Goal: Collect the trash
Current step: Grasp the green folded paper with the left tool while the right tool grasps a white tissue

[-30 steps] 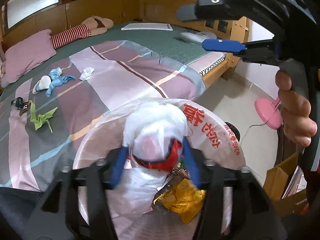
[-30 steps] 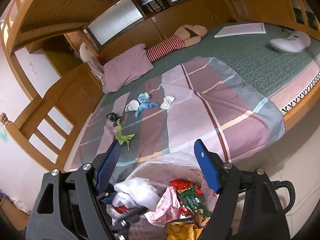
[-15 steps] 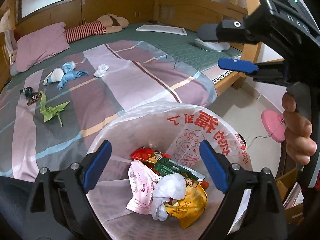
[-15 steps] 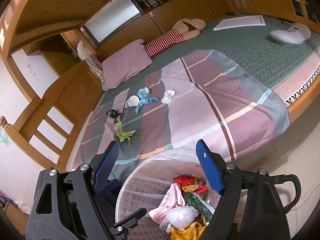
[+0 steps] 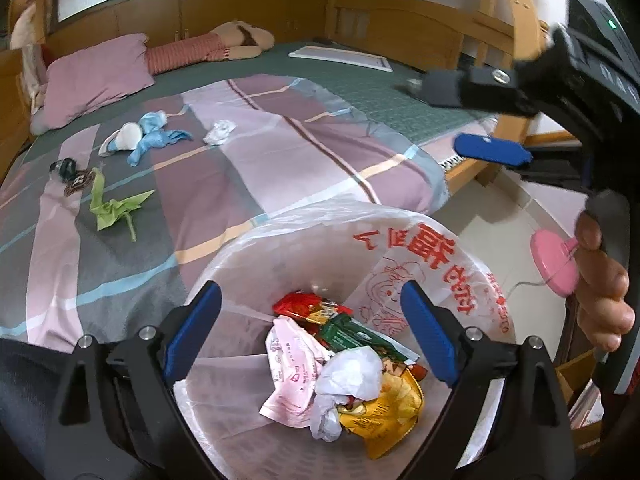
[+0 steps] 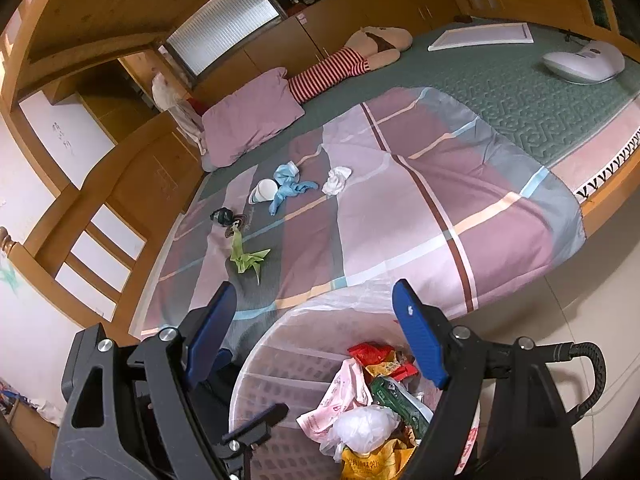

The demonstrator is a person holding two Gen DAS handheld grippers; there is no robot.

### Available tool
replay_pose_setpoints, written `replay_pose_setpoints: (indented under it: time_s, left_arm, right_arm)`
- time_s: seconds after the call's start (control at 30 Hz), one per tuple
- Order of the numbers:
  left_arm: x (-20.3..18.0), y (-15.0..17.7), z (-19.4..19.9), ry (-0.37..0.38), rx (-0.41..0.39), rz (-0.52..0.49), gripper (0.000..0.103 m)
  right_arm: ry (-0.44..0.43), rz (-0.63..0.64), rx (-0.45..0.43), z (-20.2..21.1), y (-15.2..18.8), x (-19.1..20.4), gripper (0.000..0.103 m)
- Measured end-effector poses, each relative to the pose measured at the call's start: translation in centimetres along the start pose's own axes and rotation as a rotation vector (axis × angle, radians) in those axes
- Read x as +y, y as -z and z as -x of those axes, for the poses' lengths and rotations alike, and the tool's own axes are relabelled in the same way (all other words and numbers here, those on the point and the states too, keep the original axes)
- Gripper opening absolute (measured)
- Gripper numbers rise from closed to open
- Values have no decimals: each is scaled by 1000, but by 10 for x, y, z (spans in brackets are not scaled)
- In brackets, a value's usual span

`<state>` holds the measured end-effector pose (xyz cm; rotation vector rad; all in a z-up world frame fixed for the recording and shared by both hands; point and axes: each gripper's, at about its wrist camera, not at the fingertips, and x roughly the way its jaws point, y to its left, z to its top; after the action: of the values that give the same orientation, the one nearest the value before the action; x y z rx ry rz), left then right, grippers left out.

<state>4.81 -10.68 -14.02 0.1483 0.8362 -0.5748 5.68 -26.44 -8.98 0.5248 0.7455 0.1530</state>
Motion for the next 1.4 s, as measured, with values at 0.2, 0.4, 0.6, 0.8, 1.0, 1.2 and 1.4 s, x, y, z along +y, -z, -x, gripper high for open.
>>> replay_pose_setpoints:
  time_s: [0.2, 0.4, 0.6, 0.8, 1.0, 1.2, 1.4]
  left_arm:
    - [29, 0, -1, -40, -8, 111, 91]
    - [90, -15, -4, -128, -51, 281, 91]
    - [203, -54, -42, -308, -95, 519, 92]
    - [280, -74, -116, -259, 76, 726, 89]
    - [274, -75, -157, -246, 213, 661, 40]
    - [258, -74, -125, -319, 107, 608, 32]
    - [249, -69, -86, -386, -12, 573, 32]
  right_arm:
    - [5, -4, 5, -2, 1, -1, 79]
    - [36, -5, 6, -5, 2, -9, 79]
    - [75, -36, 25, -17, 0, -22, 79]
    - [120, -36, 78, -52, -9, -20, 79]
    - [126, -39, 141, -112, -32, -4, 79]
    - [146, -23, 145, -198, -77, 17, 79]
    - [327, 29, 138, -305, -126, 30, 79]
